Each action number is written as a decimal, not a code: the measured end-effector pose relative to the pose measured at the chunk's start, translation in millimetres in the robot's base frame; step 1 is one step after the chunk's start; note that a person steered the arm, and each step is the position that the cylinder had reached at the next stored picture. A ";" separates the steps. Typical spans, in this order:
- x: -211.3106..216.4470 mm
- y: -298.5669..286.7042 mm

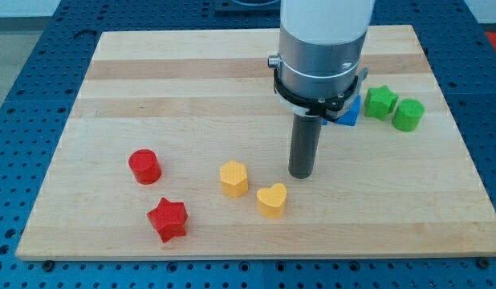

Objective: Move the yellow heart towards the bottom of the yellow hexagon

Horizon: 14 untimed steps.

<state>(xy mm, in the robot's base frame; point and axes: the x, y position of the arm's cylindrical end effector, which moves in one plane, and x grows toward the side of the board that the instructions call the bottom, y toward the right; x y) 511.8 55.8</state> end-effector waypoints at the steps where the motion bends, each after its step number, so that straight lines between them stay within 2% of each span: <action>1: 14.6 -2.5; 7: 55.3 -41.2; 8: 55.1 -33.8; 9: 54.4 6.3; 11: 90.3 -5.1; 14: 91.1 -44.3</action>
<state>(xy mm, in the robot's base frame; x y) 602.9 11.6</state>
